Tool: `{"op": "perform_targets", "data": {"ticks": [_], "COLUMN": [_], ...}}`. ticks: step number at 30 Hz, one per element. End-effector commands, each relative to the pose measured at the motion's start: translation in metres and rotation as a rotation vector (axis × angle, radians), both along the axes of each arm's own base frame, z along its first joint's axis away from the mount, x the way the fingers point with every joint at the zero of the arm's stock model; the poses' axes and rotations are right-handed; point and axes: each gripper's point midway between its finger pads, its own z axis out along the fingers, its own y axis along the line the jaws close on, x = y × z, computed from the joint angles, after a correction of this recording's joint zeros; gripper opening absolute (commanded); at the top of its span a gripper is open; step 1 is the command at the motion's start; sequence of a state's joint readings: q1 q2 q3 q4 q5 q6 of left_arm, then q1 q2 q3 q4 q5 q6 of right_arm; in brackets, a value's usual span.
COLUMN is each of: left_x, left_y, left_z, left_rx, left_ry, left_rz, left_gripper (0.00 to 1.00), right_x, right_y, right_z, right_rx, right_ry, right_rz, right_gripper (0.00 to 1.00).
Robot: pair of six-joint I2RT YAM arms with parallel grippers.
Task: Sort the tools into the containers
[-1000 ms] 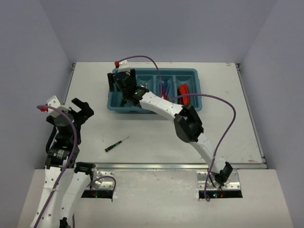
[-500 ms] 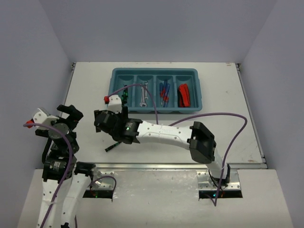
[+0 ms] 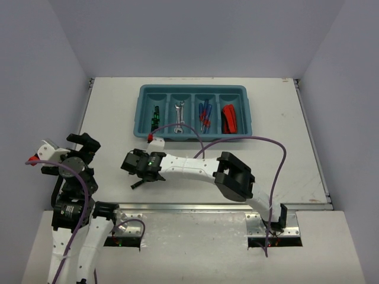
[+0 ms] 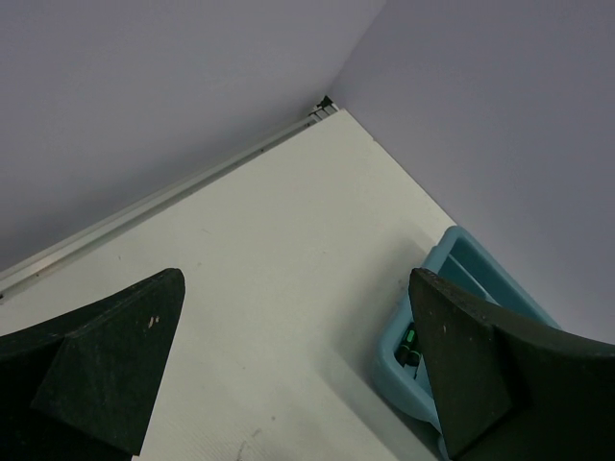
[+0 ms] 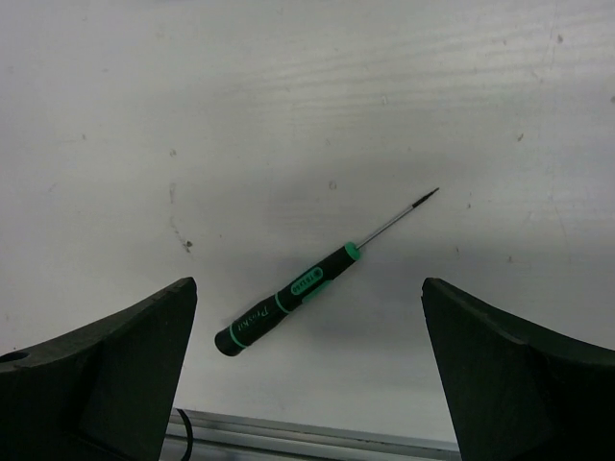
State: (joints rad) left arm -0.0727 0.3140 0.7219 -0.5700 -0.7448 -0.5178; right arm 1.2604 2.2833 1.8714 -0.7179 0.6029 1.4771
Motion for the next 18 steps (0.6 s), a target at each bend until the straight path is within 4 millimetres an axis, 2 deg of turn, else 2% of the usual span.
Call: {"op": "perform_targets", "data": {"ticks": [1, 12, 16, 18], "left_x": [-0.002, 0.003, 0.004, 0.004], "left_y": [0.0, -0.005, -0.006, -0.007], "left_z": [0.017, 0.017, 0.017, 0.018], "left_rx": [-0.007, 0.002, 0.004, 0.007], "left_ry": [-0.062, -0.058, -0.057, -0.058], "left_rz": [0.001, -0.036, -0.043, -0.049], "left_gripper": [1.0, 1.0, 1.0, 1.0], "right_x": [-0.002, -0.005, -0.001, 0.0], "right_y": [0.008, 0.005, -0.004, -0.013], "right_z": [0.008, -0.035, -0.045, -0.048], "right_rx": [0.077, 0.03, 0.005, -0.016], "right_ry": [0.035, 0.073, 0.052, 0.039], "right_rz": [-0.123, -0.181, -0.212, -0.229], "right_gripper": [0.98, 0.83, 0.71, 0.6]}}
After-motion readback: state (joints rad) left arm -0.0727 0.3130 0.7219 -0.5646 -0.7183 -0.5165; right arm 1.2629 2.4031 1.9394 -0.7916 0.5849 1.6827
